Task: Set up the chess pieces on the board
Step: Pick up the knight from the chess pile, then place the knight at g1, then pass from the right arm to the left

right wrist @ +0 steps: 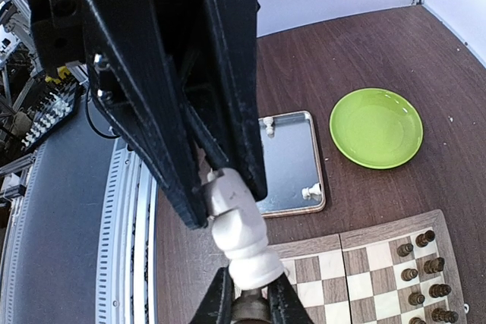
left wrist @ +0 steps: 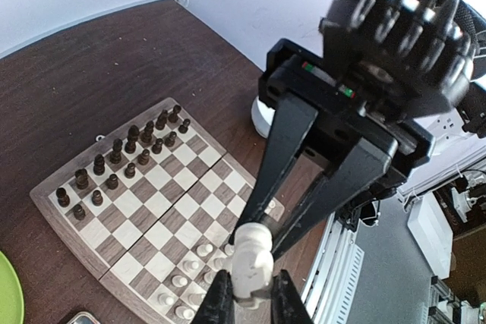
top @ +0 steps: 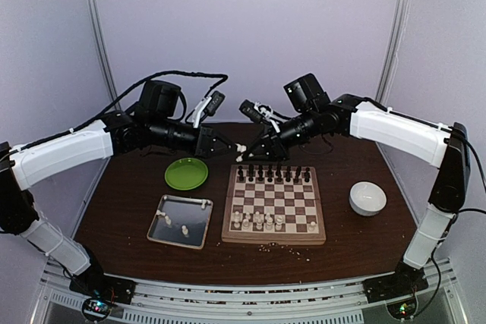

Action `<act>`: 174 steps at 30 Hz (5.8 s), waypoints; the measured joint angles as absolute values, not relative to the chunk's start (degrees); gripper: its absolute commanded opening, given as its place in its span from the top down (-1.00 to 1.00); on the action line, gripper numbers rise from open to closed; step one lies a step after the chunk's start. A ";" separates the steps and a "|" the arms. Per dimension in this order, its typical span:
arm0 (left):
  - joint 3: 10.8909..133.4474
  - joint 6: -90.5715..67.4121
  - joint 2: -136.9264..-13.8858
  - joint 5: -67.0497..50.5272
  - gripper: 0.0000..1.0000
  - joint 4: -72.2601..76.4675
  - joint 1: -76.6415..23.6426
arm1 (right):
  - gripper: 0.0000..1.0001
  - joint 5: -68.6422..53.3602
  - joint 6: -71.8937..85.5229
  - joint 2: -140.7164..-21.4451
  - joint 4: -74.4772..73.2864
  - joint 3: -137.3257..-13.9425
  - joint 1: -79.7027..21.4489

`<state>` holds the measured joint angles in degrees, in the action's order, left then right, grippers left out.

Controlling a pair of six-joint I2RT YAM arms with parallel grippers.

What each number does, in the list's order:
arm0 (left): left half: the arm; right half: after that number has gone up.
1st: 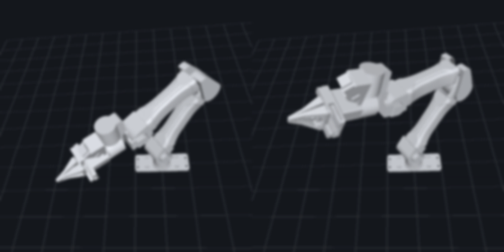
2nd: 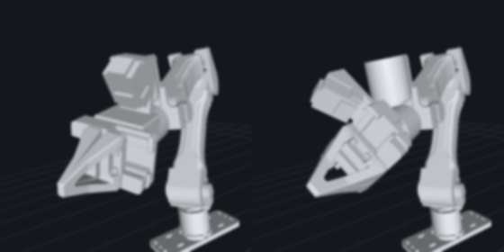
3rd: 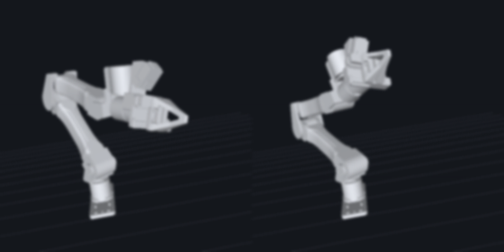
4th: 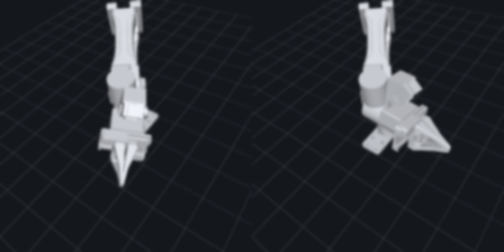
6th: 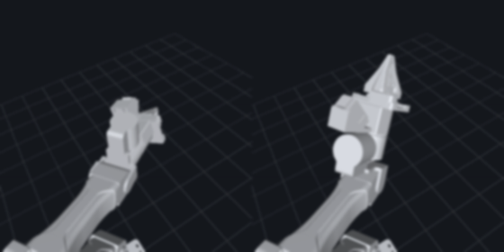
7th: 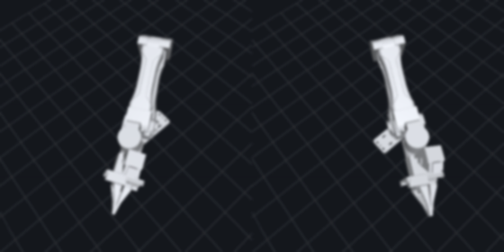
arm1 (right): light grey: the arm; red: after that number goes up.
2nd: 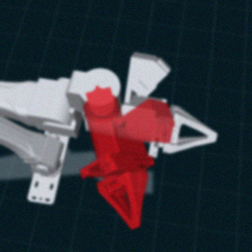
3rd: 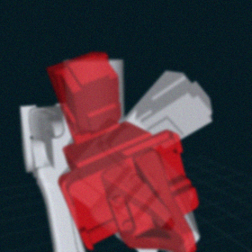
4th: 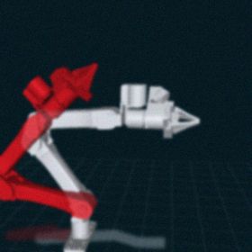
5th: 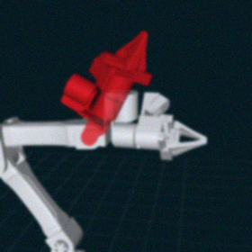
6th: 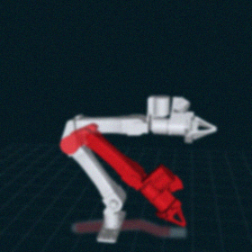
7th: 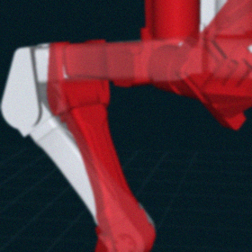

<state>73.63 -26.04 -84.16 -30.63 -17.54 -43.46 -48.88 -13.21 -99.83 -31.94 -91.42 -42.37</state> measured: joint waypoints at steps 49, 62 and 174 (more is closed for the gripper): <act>131.09 14.17 -136.35 -4.80 1.00 -59.37 -68.14 | 0.79 -47.90 -16.82 -83.13 -36.60 -68.73 -7.94; 131.70 16.38 -138.96 -4.80 0.99 -59.37 -68.75 | 0.79 -48.01 -16.56 -83.13 -36.62 -68.73 -7.94; 92.23 -4.67 -101.56 -5.39 0.14 1.15 -58.15 | 0.74 -72.75 12.75 -78.15 -13.74 -65.98 -6.57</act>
<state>92.23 -4.67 -101.56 -5.39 1.15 -58.15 -72.75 12.75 -78.15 -13.74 -65.98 -6.57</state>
